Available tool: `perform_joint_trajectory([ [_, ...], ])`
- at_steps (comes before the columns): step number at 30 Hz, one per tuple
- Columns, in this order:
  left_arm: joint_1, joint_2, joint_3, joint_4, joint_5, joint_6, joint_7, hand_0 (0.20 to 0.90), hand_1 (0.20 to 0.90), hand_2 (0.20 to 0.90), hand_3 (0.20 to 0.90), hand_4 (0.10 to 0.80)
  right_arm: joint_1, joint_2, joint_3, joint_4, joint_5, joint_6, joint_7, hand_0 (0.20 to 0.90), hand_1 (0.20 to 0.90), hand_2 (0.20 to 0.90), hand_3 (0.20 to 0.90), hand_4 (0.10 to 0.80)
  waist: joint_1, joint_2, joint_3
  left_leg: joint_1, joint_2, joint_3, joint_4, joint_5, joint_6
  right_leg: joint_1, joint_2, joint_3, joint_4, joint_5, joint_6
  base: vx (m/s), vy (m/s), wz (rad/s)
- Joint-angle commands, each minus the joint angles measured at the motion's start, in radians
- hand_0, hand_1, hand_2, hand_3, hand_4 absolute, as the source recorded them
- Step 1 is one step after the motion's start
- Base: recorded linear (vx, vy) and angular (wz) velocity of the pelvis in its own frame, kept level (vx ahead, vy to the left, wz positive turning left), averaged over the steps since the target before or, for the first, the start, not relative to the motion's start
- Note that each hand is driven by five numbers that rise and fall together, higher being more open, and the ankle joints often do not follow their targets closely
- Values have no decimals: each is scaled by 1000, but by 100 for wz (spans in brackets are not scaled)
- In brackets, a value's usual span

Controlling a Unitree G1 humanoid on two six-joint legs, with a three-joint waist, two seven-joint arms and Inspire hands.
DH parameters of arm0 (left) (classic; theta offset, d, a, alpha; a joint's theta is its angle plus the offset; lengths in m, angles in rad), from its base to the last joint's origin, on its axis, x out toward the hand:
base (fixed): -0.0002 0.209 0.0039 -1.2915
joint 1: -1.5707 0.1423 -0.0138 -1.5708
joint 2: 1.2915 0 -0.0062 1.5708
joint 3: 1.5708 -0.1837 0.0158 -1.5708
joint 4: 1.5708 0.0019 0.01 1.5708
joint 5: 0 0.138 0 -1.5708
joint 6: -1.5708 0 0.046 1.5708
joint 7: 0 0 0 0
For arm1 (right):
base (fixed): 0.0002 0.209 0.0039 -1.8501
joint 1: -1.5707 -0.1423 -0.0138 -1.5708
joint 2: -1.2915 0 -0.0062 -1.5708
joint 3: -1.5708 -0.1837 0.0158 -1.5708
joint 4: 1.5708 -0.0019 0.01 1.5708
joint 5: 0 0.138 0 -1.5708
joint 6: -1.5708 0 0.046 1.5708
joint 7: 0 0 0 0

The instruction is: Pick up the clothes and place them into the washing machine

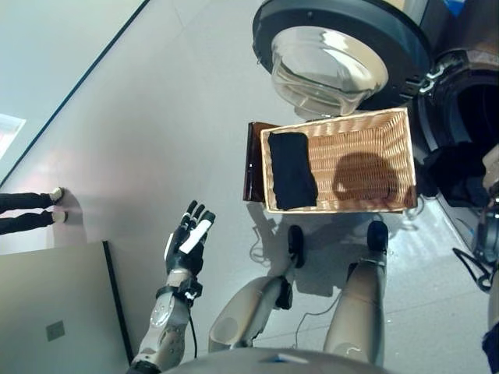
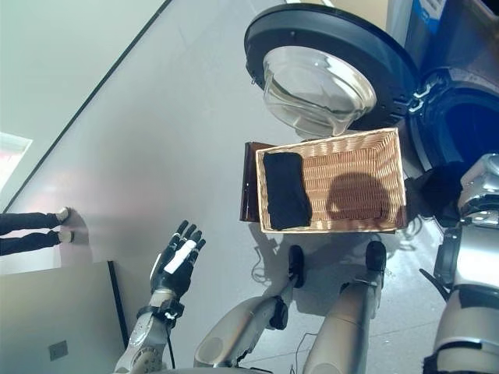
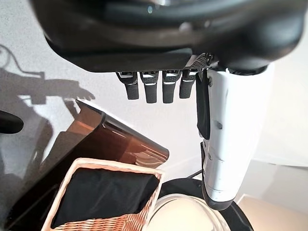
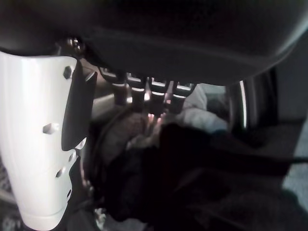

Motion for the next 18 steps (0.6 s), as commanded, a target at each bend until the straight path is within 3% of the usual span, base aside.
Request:
perform_joint_trajectory([
  [1,18,30,110,-91,19,-105,14,900,900,900,900,800,11,-57,98,-50,-77,-31,-56,900,900,900,900,800,12,-20,25,-50,19,15,80,-72,-79,107,7,-16,-181,25,-53,-9,12,7],
  [16,29,21,139,-91,38,-120,33,900,900,900,900,800,101,125,51,-114,-156,-40,-116,900,900,900,900,800,31,-60,39,-64,23,14,103,-79,-72,117,9,-26,-198,39,-51,-2,8,2],
  [18,30,17,157,-86,43,-133,40,900,900,900,900,800,156,182,30,-194,-199,-60,-139,900,900,900,900,800,27,-74,43,-67,26,13,108,-80,-71,120,13,-27,-196,37,-51,0,0,0],
])
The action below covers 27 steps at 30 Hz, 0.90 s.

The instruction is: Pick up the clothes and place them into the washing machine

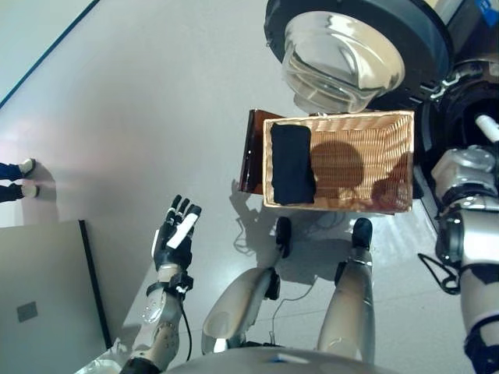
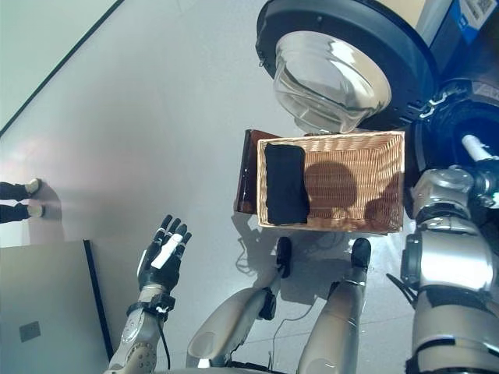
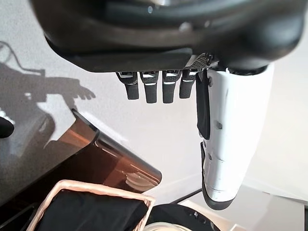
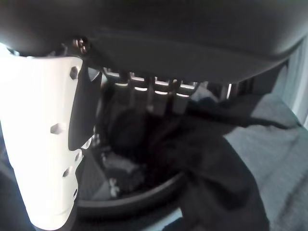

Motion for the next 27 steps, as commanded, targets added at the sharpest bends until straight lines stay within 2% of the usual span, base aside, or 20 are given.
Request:
perform_joint_trajectory([
  [1,38,16,100,-77,24,-113,13,900,900,900,900,800,89,-2,65,-154,-118,-66,-93,900,900,900,900,800,11,-14,-6,-68,19,29,102,-83,-75,66,12,2,-120,-4,-57,0,0,0],
  [9,42,9,118,-58,37,-125,6,900,900,900,900,800,176,88,57,-208,-202,-68,-112,900,900,900,900,800,18,-30,-13,-65,21,20,116,-90,-70,76,16,-5,-110,-12,-57,4,-1,2],
  [11,41,3,131,-45,42,-129,6,900,900,900,900,800,227,135,75,-247,-268,-57,-116,900,900,900,900,800,22,-40,-18,-60,22,17,115,-93,-68,87,17,-10,-114,-13,-56,23,-6,5],
  [15,44,-5,144,-28,45,-133,1,900,900,900,900,800,274,176,88,-294,-330,-48,-112,900,900,900,900,800,24,-53,-27,-50,23,11,116,-95,-67,102,16,-17,-113,-16,-54,26,3,5],
  [24,49,-13,175,12,57,-141,-6,900,900,900,900,800,391,227,152,-397,-449,-52,-55,900,900,900,900,800,25,-85,-42,-21,28,-3,114,-99,-65,140,16,-35,-112,-23,-50,32,-8,6],
  [27,51,-17,187,36,60,-142,-13,900,900,900,900,800,444,235,203,-454,-513,-57,0,900,900,900,900,800,25,-105,-55,-2,32,-10,106,-99,-66,161,18,-44,-122,-22,-48,47,-10,3],
])
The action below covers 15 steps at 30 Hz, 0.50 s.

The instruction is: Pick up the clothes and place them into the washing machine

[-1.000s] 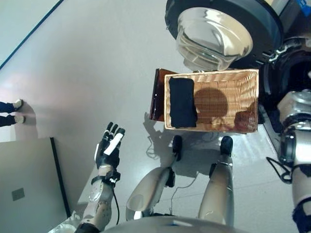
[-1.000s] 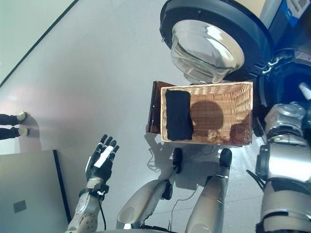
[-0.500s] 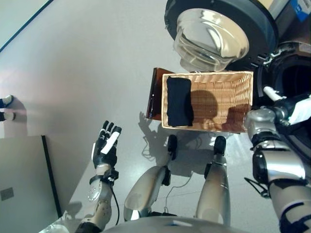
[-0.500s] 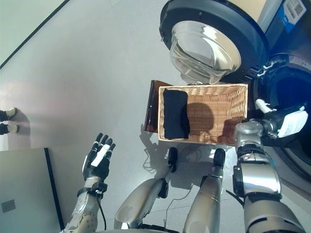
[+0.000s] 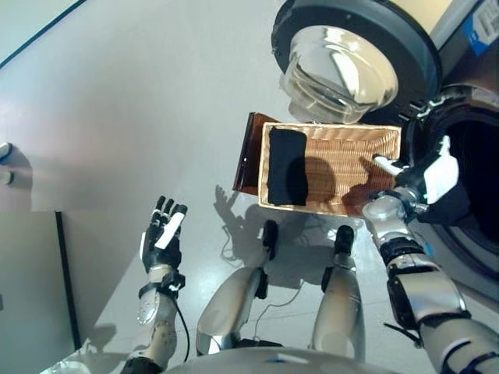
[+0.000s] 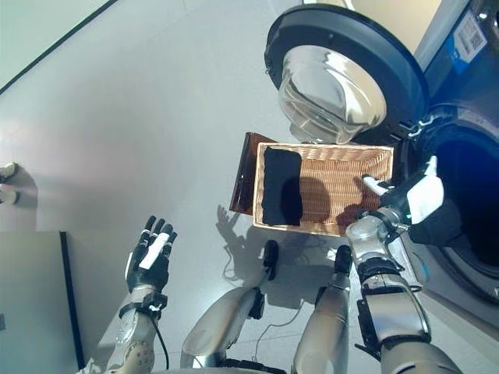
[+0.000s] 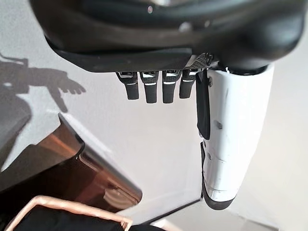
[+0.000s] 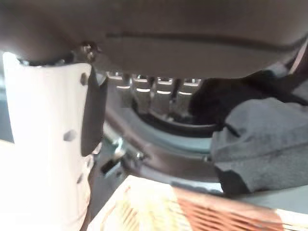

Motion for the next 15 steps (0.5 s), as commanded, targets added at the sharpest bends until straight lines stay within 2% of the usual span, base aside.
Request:
perform_joint_trajectory([
  [1,52,30,70,-27,32,-103,-13,900,900,900,900,800,40,-14,78,-77,-123,-52,20,900,900,900,900,800,30,-49,-85,-47,7,23,75,-91,-64,52,3,8,-75,-29,-38,0,0,0],
  [6,56,29,85,-17,43,-103,-23,900,900,900,900,800,75,-27,151,-139,-248,-34,56,900,900,900,900,800,31,-71,-97,-25,10,14,65,-91,-64,78,1,-10,-85,-29,-34,37,-15,2],
  [9,60,34,88,-5,44,-106,-43,900,900,900,900,800,70,-53,254,-125,-396,-2,85,900,900,900,900,800,39,-83,-103,-6,11,2,60,-93,-64,103,0,-23,-83,-37,-32,28,-12,2],
  [11,59,34,86,-2,46,-105,-47,900,900,900,900,800,65,-58,268,-125,-419,2,88,900,900,900,900,800,41,-86,-108,-7,12,-1,58,-91,-64,103,0,-25,-87,-33,-32,28,-6,5],
  [15,48,42,85,22,49,-100,-62,900,900,900,900,800,36,-70,377,-101,-540,29,136,900,900,900,900,800,53,-98,-115,-2,12,-11,55,-88,-65,113,-1,-38,-86,-37,-30,15,-11,6],
])
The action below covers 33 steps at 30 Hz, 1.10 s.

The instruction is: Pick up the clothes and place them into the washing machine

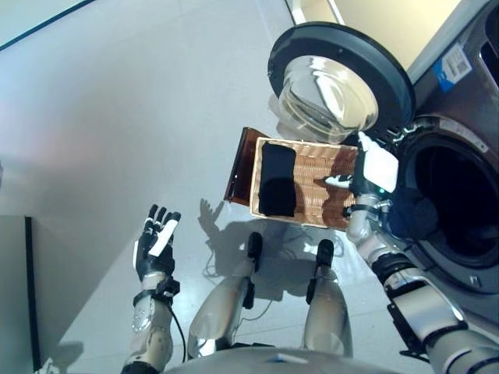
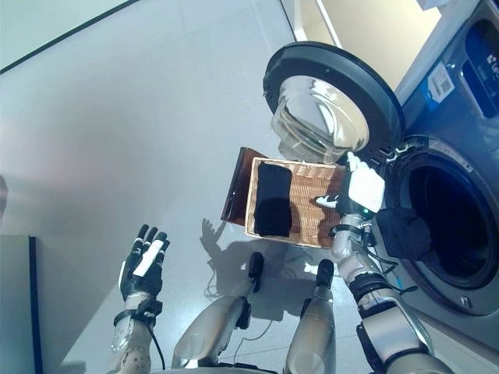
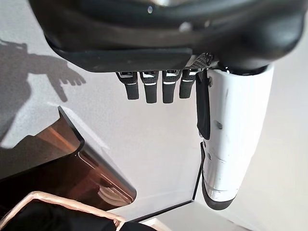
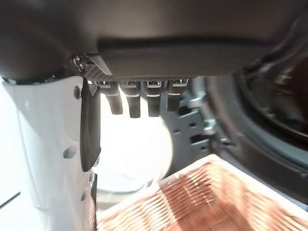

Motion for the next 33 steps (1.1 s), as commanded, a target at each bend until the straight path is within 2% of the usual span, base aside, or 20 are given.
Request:
perform_joint_trajectory([
  [1,27,49,48,-35,28,-94,-25,900,900,900,900,800,-46,-48,93,-35,-136,-4,12,900,900,900,900,800,35,-20,-72,-43,6,10,51,-79,-64,27,-4,-8,-21,-59,-29,0,0,0],
  [2,29,54,42,-45,28,-92,-29,900,900,900,900,800,-60,-45,138,-16,-174,7,37,900,900,900,900,800,39,-26,-70,-44,8,5,48,-75,-65,29,-4,-12,-24,-58,-28,0,0,0],
  [7,25,65,43,-69,32,-88,-31,900,900,900,900,800,-110,-33,224,29,-249,31,82,900,900,900,900,800,49,-36,-57,-51,9,-9,37,-64,-67,24,-5,-24,-27,-56,-29,-14,-13,8],
  [11,21,68,40,-78,31,-87,-29,900,900,900,900,800,-143,-17,256,71,-265,46,95,900,900,900,900,800,56,-38,-45,-57,9,-20,29,-54,-68,20,-6,-34,-25,-55,-30,-21,-14,5],
  [20,17,76,20,-155,35,-82,-20,900,900,900,900,800,-230,24,306,184,-268,73,116,900,900,900,900,800,86,-31,2,-88,8,-56,13,-28,-71,-3,-15,-65,-11,-55,-33,-32,-13,14],
  [33,0,104,-7,-256,40,-78,-9,900,900,900,900,800,-364,-10,352,260,-258,98,121,900,900,900,900,800,111,-8,104,-169,-6,-106,39,-3,-74,-72,-36,-107,68,-81,-42,-38,-18,15],
])
